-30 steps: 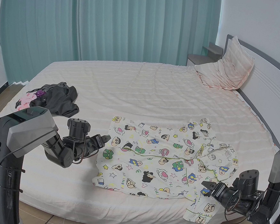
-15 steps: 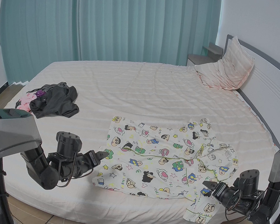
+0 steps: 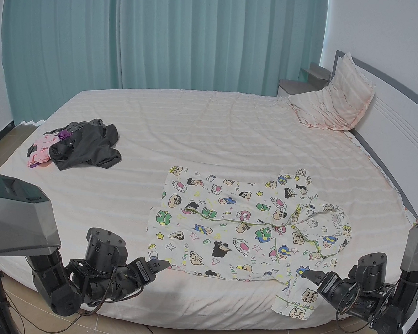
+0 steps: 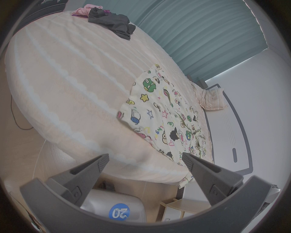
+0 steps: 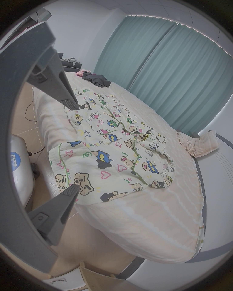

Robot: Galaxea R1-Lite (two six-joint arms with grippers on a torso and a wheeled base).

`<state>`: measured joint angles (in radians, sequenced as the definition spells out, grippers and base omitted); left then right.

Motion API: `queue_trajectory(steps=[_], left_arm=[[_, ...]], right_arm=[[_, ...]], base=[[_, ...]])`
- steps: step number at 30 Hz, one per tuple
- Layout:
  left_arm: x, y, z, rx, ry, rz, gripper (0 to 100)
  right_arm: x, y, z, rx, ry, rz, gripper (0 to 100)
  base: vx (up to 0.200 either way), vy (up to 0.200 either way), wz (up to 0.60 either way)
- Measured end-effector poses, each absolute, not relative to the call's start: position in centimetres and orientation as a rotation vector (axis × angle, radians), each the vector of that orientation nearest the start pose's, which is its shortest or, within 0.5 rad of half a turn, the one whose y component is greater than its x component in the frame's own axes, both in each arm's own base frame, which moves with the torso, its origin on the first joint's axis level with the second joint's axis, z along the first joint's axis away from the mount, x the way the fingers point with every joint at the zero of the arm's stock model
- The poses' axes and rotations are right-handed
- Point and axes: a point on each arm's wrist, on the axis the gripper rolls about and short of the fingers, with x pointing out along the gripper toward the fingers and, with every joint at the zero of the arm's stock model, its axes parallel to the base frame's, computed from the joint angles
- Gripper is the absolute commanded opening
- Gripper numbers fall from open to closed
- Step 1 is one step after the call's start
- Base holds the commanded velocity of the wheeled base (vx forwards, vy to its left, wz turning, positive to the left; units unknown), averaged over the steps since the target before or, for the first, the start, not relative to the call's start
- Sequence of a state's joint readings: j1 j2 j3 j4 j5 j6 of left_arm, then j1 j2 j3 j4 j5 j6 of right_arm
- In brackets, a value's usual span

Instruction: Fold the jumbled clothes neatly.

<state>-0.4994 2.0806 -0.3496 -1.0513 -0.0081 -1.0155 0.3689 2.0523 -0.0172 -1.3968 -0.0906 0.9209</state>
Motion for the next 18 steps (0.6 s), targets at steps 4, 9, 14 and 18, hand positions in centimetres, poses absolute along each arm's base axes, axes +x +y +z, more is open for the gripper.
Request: queue_trajectory(steps=[4, 9, 14, 18], left_arm=[[24.4, -13.4, 1.1, -0.801, 0.820, -0.077, 100], [26.7, -14.5, 0.0, -0.790, 0.730, 0.016, 100], [28.9, -16.0, -1.4, -0.779, 0.666, 0.070, 100], [29.8, -17.0, -2.0, -0.781, 0.656, 0.056, 100]], right_arm=[[19.7, 7.4, 1.5, 0.739, 0.693, -0.036, 100], [19.7, 7.4, 1.5, 0.739, 0.693, -0.035, 100], [19.7, 7.4, 1.5, 0.739, 0.692, -0.035, 100], [19.7, 7.4, 1.5, 0.740, 0.692, -0.036, 100]], base=[[0.000, 0.000, 0.00], [0.000, 0.000, 0.00], [0.000, 0.000, 0.00], [0.000, 0.000, 0.00]])
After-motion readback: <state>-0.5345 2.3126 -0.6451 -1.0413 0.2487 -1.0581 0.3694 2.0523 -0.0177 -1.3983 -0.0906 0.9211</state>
